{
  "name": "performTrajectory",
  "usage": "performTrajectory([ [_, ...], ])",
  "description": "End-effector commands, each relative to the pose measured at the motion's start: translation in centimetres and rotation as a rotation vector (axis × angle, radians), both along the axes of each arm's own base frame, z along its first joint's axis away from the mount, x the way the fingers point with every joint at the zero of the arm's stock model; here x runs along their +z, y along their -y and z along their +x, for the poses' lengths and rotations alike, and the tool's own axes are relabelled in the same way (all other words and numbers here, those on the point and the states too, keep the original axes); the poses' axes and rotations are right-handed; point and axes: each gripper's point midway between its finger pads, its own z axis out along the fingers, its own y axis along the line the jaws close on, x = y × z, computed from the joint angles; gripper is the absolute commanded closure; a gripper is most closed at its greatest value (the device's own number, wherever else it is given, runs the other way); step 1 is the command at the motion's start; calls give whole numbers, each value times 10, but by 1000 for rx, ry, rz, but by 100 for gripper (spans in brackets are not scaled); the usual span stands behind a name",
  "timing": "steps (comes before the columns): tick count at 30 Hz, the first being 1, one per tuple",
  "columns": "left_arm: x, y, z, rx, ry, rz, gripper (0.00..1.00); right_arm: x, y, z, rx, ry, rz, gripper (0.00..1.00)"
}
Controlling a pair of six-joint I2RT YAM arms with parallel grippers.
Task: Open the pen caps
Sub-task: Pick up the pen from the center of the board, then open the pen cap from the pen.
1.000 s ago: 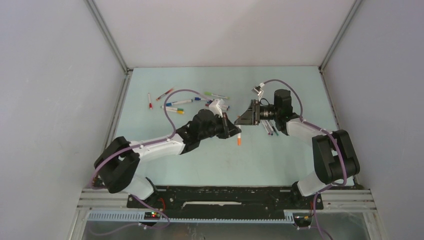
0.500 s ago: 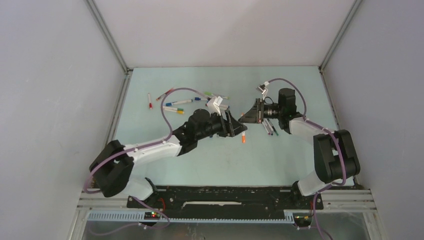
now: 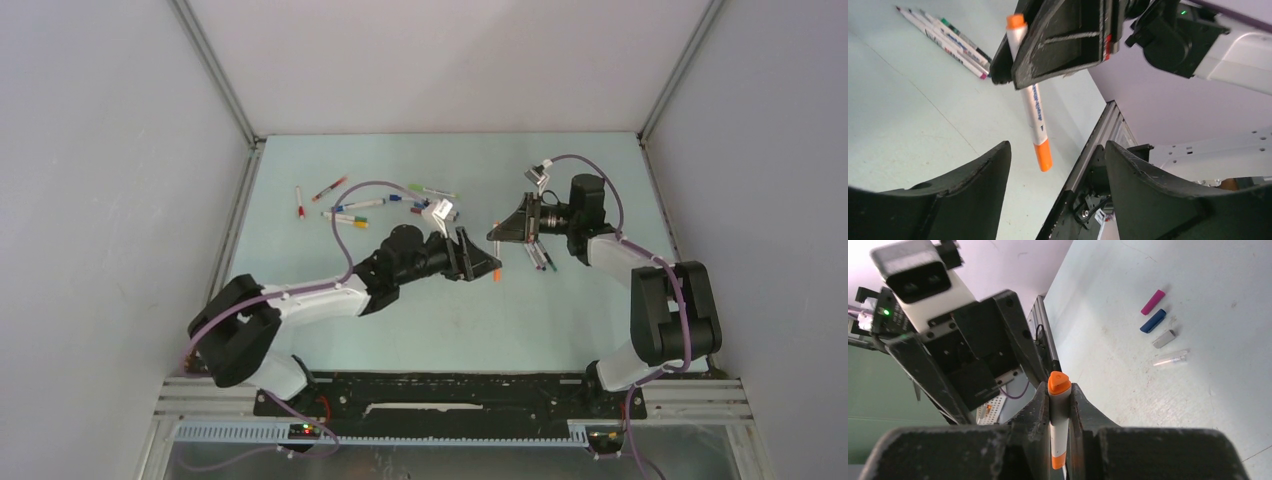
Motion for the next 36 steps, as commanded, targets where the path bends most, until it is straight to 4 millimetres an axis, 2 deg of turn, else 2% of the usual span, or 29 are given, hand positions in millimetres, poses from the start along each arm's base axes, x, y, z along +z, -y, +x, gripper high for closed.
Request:
performTrajectory([
  [1, 1, 21, -8, -55, -23, -30, 30, 24, 1, 3, 15, 74, 23, 100],
  [7, -7, 37, -9, -82, -68, -39, 46, 21, 1, 4, 10, 68, 19, 100],
  [16, -12, 42, -8, -80, -98, -40, 67, 20, 0, 4, 12, 66, 18, 100],
  [20, -12, 44, -9, -94, -104, -42, 93, 20, 0, 3, 14, 71, 19, 100],
  [21, -13, 44, -9, -96, -105, -41, 97, 21, 1, 4, 14, 74, 20, 100],
  [28, -18, 37, -12, -111, -75, 15, 100, 27, 11, 7, 11, 116, 31, 100],
  [30, -21, 32, -14, -122, -62, 47, 100, 33, 16, 4, 35, 157, 46, 89],
  [34, -24, 20, -20, -155, -39, 96, 100, 49, 29, -6, 119, 267, 63, 57],
  [36, -27, 13, -25, -177, -37, 120, 100, 53, 37, -8, 120, 305, 55, 46],
])
